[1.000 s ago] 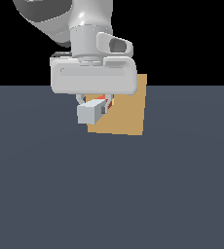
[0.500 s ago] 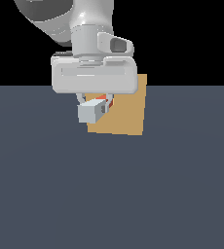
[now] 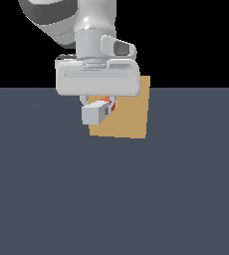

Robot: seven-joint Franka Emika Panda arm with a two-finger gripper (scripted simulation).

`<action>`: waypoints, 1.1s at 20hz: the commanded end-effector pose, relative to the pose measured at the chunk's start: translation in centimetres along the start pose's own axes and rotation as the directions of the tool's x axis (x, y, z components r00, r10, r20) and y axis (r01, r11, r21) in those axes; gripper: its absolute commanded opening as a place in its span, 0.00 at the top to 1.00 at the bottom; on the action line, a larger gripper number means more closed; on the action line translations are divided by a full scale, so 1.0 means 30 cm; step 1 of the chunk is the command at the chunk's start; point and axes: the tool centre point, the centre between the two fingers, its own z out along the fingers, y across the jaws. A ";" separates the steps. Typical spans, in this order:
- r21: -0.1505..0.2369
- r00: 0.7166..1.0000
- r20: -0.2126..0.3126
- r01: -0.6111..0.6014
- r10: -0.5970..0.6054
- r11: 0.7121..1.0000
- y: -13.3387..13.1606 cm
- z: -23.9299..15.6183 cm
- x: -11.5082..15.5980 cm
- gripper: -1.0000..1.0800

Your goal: Insert the peg into the horizontal hole in a box.

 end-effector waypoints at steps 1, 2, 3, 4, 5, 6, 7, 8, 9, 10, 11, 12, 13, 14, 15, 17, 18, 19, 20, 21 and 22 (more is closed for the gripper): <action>-0.003 1.000 -0.001 0.002 -0.002 1.000 0.001 -0.005 0.041 1.00; -0.003 1.000 -0.001 0.002 -0.002 1.000 0.001 -0.005 0.062 1.00; -0.004 1.000 -0.001 0.001 -0.001 1.000 0.000 -0.006 0.085 1.00; -0.004 1.000 -0.001 0.001 -0.001 1.000 -0.001 -0.006 0.111 1.00; -0.004 1.000 -0.002 0.001 -0.001 1.000 -0.002 -0.007 0.139 1.00; -0.004 1.000 -0.002 0.001 -0.001 1.000 -0.002 -0.007 0.169 1.00; -0.005 1.000 -0.002 0.001 -0.001 1.000 -0.002 -0.008 0.200 1.00; -0.005 1.000 -0.002 0.001 -0.001 1.000 -0.002 -0.008 0.229 1.00; -0.005 1.000 -0.002 0.001 -0.001 1.000 -0.002 -0.009 0.256 1.00; -0.005 1.000 -0.002 0.001 -0.001 1.000 -0.001 -0.009 0.281 1.00; -0.005 1.000 -0.002 0.001 -0.001 1.000 -0.001 -0.008 0.303 1.00; -0.006 1.000 -0.002 0.001 -0.001 1.000 -0.001 -0.009 0.322 1.00; -0.006 1.000 -0.002 0.001 -0.001 1.000 0.000 -0.009 0.340 1.00; -0.006 1.000 -0.002 0.001 -0.001 1.000 0.000 -0.009 0.354 1.00; -0.006 1.000 -0.002 0.001 -0.001 1.000 0.001 -0.009 0.366 1.00; -0.006 1.000 -0.002 0.001 -0.001 1.000 0.002 -0.010 0.383 1.00; -0.006 1.000 -0.002 0.001 -0.001 1.000 0.003 -0.010 0.387 1.00; -0.006 1.000 -0.002 0.001 -0.001 1.000 0.004 -0.010 0.388 1.00; -0.006 1.000 -0.002 0.001 -0.001 1.000 0.004 -0.010 0.387 1.00; -0.006 1.000 -0.002 0.001 -0.001 1.000 0.005 -0.011 0.383 1.00; -0.006 1.000 -0.002 0.001 -0.001 1.000 0.006 -0.011 0.380 1.00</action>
